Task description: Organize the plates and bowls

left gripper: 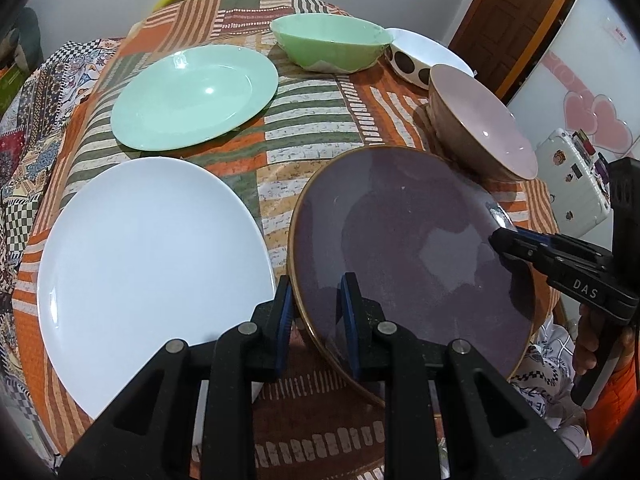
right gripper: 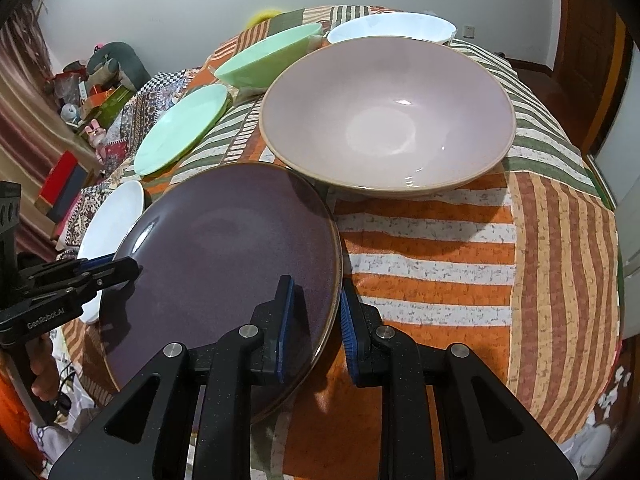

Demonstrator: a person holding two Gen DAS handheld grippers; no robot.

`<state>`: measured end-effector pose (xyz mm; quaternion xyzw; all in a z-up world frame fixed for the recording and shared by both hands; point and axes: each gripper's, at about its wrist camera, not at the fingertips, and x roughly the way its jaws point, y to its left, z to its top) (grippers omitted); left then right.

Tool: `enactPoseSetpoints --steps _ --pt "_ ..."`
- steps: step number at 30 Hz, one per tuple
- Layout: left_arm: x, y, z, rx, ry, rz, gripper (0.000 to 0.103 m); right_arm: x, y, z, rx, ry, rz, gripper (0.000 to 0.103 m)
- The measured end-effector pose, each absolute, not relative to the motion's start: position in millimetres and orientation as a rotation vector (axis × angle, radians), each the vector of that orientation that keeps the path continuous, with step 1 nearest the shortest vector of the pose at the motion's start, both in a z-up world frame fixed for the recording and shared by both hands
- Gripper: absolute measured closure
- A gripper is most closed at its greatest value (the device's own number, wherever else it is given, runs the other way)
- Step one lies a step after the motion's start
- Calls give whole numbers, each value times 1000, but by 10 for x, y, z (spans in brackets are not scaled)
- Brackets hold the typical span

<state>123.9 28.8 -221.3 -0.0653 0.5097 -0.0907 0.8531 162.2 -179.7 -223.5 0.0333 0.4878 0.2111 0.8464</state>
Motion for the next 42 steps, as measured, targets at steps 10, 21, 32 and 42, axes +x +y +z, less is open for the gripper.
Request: enactPoseSetpoints --steps 10,21,32,42 --pt "1116 345 -2033 -89 1011 -150 78 1559 -1809 -2097 9 1003 436 77" --pt "843 629 -1634 -96 886 -71 68 1400 -1633 -1660 -36 883 493 67" --pt "636 1071 -1395 -101 794 64 44 1346 -1235 -1452 -82 790 577 52" --pt "491 1498 -1433 -106 778 189 23 1406 -734 -1523 -141 799 648 49"
